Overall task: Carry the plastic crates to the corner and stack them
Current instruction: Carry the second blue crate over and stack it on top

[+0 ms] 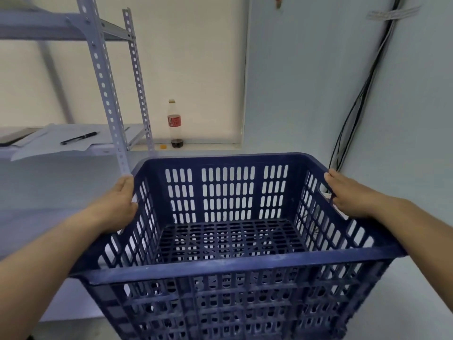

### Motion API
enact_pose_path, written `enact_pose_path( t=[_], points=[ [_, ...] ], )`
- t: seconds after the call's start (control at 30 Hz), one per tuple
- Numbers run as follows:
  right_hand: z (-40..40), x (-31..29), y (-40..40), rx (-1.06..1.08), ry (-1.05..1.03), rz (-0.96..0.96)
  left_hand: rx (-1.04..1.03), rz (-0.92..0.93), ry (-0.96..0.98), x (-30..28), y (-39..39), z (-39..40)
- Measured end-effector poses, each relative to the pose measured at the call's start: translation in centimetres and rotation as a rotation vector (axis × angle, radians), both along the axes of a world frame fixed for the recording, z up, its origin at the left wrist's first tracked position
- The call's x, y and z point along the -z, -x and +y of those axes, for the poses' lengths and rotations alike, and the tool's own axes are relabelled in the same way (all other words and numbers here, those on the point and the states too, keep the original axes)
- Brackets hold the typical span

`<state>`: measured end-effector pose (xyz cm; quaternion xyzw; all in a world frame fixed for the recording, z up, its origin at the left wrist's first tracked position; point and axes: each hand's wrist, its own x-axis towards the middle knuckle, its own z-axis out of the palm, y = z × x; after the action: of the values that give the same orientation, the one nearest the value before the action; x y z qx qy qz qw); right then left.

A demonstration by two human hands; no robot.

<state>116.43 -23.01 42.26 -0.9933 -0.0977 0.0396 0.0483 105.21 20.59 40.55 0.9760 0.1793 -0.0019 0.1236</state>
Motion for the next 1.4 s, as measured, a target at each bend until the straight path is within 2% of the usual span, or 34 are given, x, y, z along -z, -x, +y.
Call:
enact_pose_path(
  t=[0.13,0.33,0.73,0.97,1.13,1.2,1.3,1.4],
  points=[
    [0.2,0.0,-0.2,0.098,-0.033,0.013,-0.115,-0.047,-0.003,0.0,-0.4,0.0],
    [0.3,0.0,-0.3,0.142,0.01,0.011,-0.097,-0.041,-0.116,0.4,-0.6,0.4],
    [0.5,-0.5,0.4,0.135,-0.015,0.032,-0.072,-0.052,-0.02,-0.4,0.1,-0.4],
    [0.5,-0.9,1.0,0.138,-0.028,0.058,-0.079,-0.041,-0.029,-0.5,0.4,-0.4],
    [0.3,-1.1,0.8,0.123,-0.073,0.088,-0.054,0.016,0.043,-0.9,0.3,0.3],
    [-0.2,-1.0,1.0,0.112,-0.099,0.121,-0.045,0.043,0.007,-0.6,0.7,1.1],
    [-0.9,-0.4,2.0,0.093,-0.046,0.107,-0.034,0.039,-0.084,0.8,2.2,1.9],
    [-1.0,0.5,2.4,0.099,0.056,0.061,-0.034,0.016,-0.057,1.8,2.9,1.6]
  ],
)
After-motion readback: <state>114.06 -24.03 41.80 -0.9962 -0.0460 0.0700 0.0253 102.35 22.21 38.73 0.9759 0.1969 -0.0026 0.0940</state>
